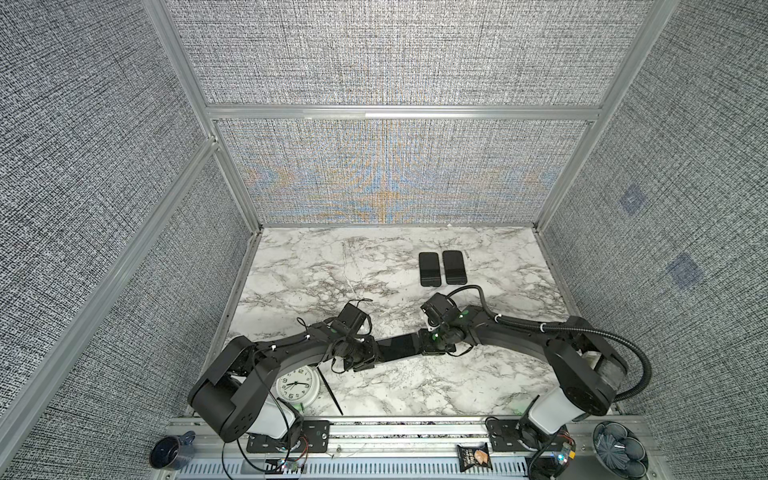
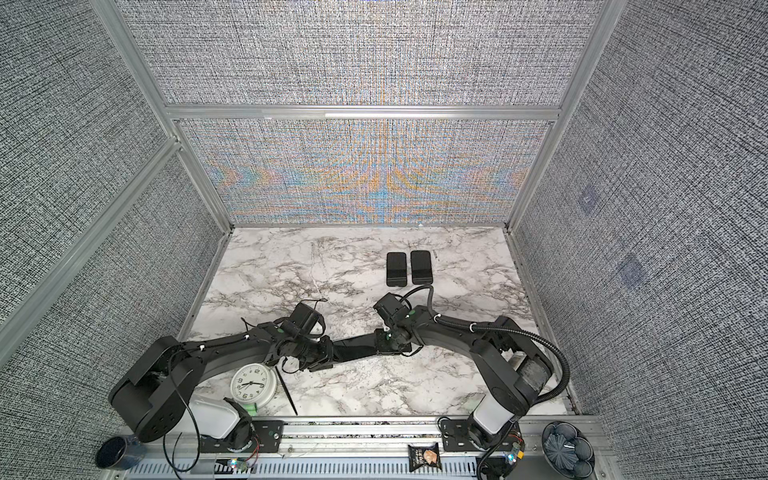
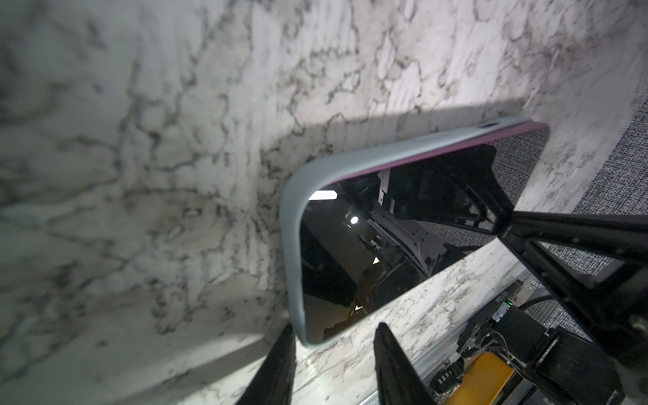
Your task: Put the phone into the phone case
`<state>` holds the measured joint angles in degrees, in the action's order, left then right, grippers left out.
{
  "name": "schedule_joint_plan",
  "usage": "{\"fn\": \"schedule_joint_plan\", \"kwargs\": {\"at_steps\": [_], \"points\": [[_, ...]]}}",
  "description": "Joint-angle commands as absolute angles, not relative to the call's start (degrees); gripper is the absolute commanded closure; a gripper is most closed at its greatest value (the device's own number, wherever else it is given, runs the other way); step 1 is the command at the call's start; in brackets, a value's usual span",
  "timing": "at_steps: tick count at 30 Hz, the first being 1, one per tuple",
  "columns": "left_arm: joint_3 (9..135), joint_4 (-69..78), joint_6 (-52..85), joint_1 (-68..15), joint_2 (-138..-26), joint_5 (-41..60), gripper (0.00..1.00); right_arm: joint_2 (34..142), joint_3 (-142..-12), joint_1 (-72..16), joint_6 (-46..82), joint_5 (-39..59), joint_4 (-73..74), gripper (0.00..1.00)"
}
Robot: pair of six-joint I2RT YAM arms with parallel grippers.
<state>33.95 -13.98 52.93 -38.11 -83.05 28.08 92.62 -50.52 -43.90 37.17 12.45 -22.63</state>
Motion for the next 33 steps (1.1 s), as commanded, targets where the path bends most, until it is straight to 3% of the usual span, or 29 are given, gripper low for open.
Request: {"fn": "schedule_joint_plan", "kwargs": {"at_steps": [1, 25, 33], "points": [[33.8, -14.0, 52.8, -38.1, -83.6, 26.9, 0.60, 93.8, -49.4, -44.2, 37.4, 14.5, -21.0, 0.92], [33.5, -14.5, 52.8, -38.1, -83.1, 26.4, 0.60, 91.8, -49.2, -44.1, 36.9, 13.3, -22.9, 0.95], [35.5, -16.8, 51.4, -37.9, -83.8, 23.6, 0.58, 89.2, -54.5, -43.0, 31.2, 8.9, -28.5, 0.87]]}}
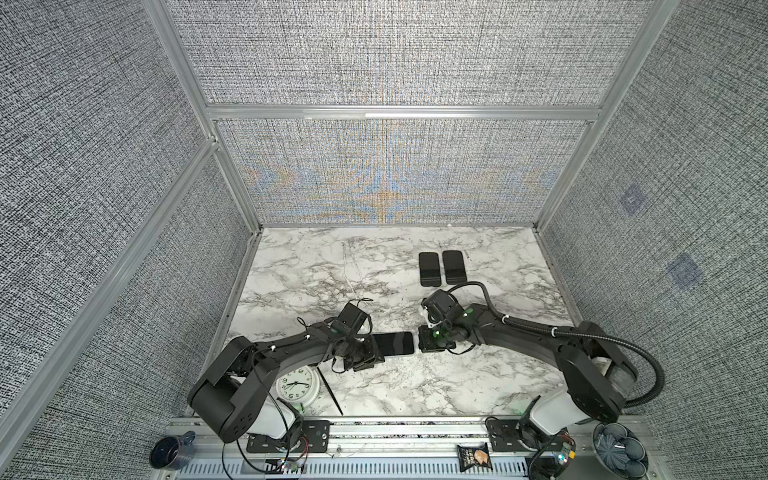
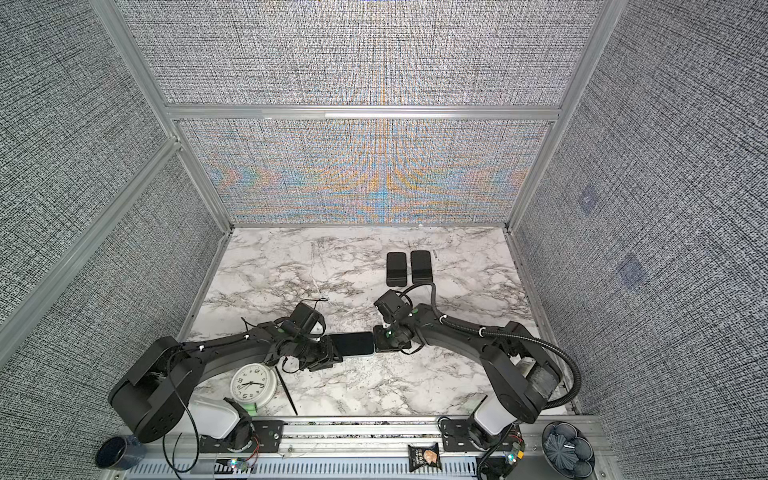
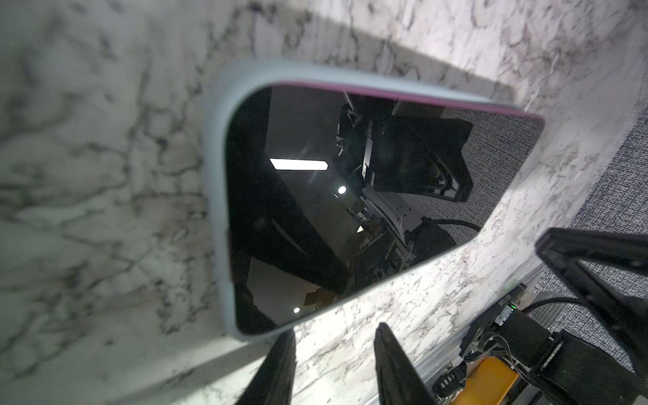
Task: Put the phone into the phone case
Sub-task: 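Lift the right gripper away from the cased phone held by the left gripper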
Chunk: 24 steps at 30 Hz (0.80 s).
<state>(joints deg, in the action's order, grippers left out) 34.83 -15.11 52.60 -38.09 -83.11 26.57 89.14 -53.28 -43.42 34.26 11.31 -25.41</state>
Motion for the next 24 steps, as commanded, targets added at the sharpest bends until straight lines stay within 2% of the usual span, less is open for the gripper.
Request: {"fn": "schedule_joint_plan", "kwargs": {"at_steps": [1, 11, 24], "points": [[36.0, -16.6, 51.1, -37.8, -84.5, 23.4, 0.59, 89.6, -55.4, -42.7, 30.5, 8.7, -28.7, 0.87], [41.3, -14.6, 46.8, -35.4, -91.1, 22.2, 0.58, 93.6, -60.9, -41.1, 24.0, 8.4, -27.1, 0.80], [48.1, -12.2, 41.7, -30.3, -98.1, 24.1, 0.56, 99.5, -63.7, -40.0, 22.0, 12.0, -23.9, 0.66]]}}
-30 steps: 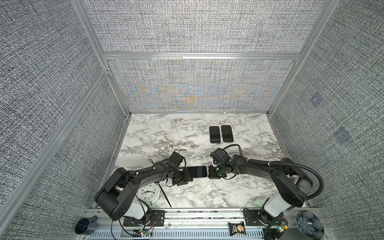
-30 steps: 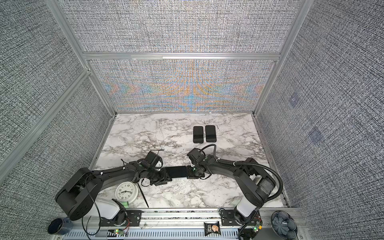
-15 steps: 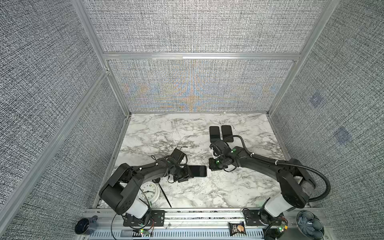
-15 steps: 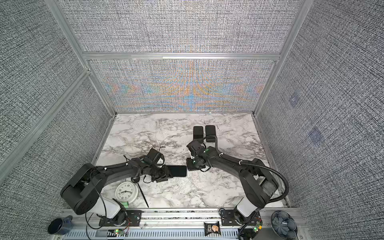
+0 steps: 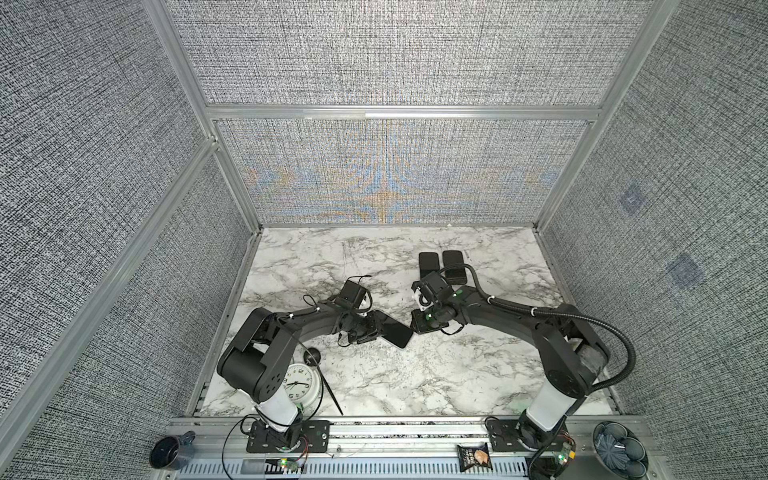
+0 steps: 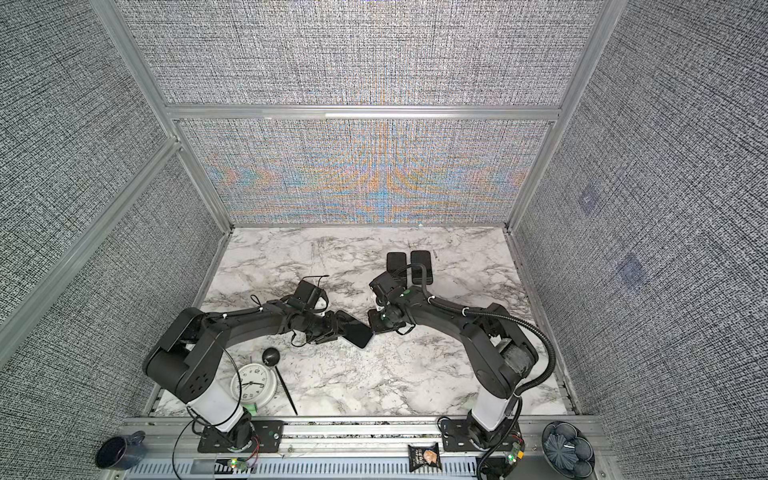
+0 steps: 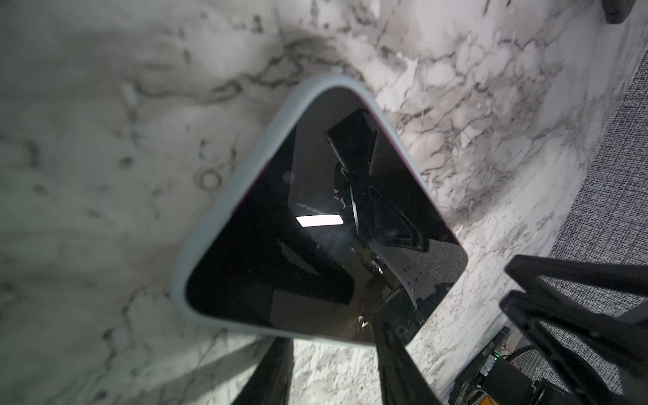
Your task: Put the phone into the phone case
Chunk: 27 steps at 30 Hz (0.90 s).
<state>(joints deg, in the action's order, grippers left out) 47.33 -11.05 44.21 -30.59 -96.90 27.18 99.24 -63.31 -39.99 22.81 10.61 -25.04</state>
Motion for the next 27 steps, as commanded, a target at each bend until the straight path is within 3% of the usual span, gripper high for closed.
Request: {"fn": "schedule_joint_plan", "kwargs": {"at_steps": [1, 13, 27], "points": [[48.3, -12.0, 41.7, -30.3, -98.2, 24.3, 0.55, 99.7, -63.7, -40.0, 22.0, 12.2, -23.8, 0.65], [54.0, -10.5, 40.4, -29.8, -102.6, 25.8, 0.44, 104.7, -65.0, -38.6, 22.0, 15.3, -21.0, 0.57], [51.8, -9.8, 42.6, -29.7, -101.3, 28.9, 0.39, 105.3, -62.4, -38.3, 23.9, 20.3, -18.3, 0.72]]}}
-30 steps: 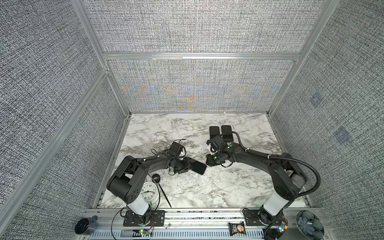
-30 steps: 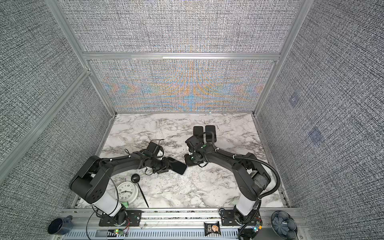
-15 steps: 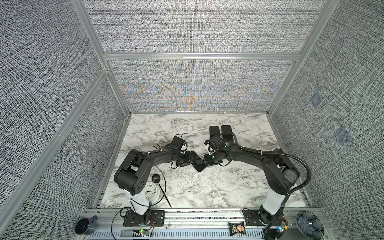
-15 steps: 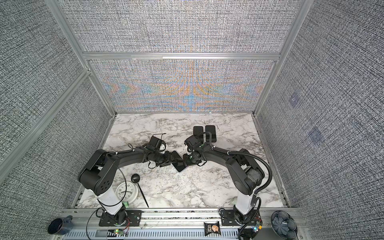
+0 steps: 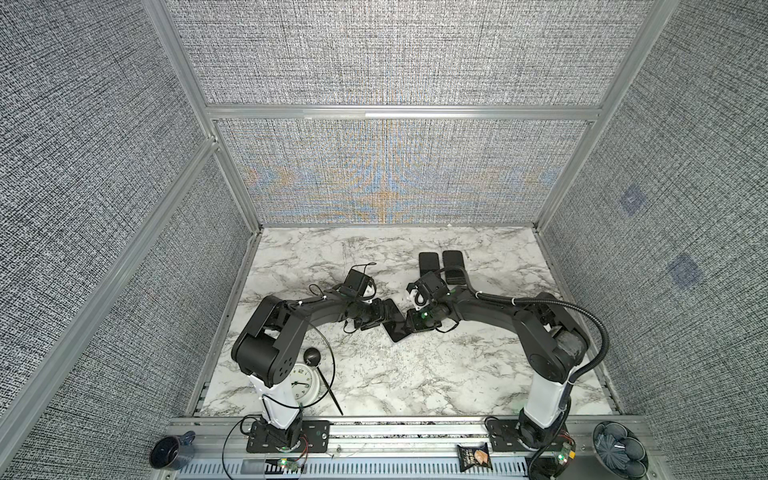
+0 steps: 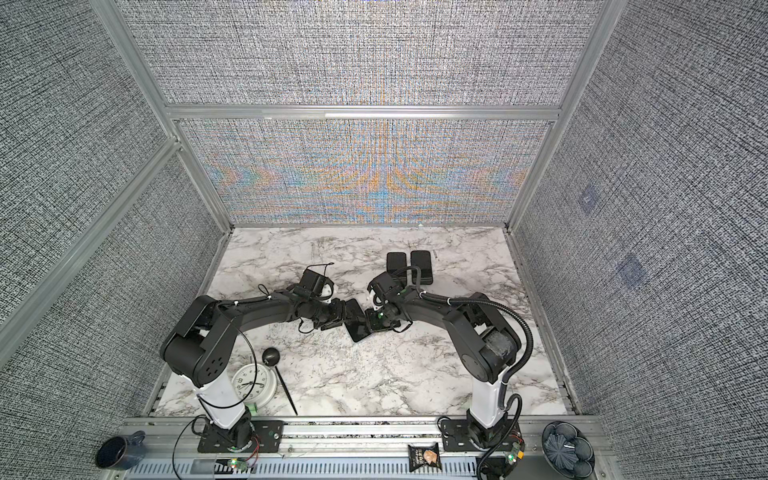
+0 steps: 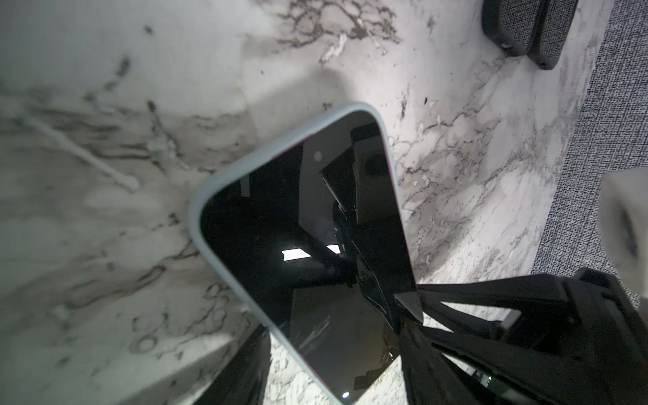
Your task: Put the phone into the phone case
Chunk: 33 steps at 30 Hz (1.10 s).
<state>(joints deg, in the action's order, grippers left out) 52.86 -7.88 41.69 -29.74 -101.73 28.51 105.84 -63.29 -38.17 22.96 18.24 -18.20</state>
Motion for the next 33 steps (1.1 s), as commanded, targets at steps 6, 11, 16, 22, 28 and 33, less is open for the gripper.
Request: {"fn": "schedule_joint_plan", "kwargs": {"at_steps": [6, 11, 16, 22, 28, 33], "points": [[47.7, -9.8, 45.0, -30.3, -98.2, 30.0, 0.38, 103.6, -60.1, -39.4, 25.8, 21.5, -17.6, 0.72], [45.3, -9.7, 46.6, -30.6, -96.1, 29.9, 0.38, 102.7, -58.5, -40.6, 28.3, 22.9, -15.6, 0.73], [46.6, -10.3, 46.4, -31.0, -97.3, 30.1, 0.40, 102.3, -58.8, -42.2, 30.1, 22.3, -17.6, 0.75], [46.0, -11.1, 45.5, -31.2, -97.2, 29.4, 0.41, 97.8, -57.4, -42.5, 34.0, 17.2, -18.7, 0.75], [46.5, -11.8, 45.4, -32.0, -97.9, 28.7, 0.43, 98.5, -58.6, -43.2, 35.2, 15.1, -19.0, 0.77], [47.7, -13.9, 44.6, -32.1, -98.1, 27.2, 0.46, 100.1, -60.5, -43.2, 34.4, 14.9, -19.8, 0.78]]}}
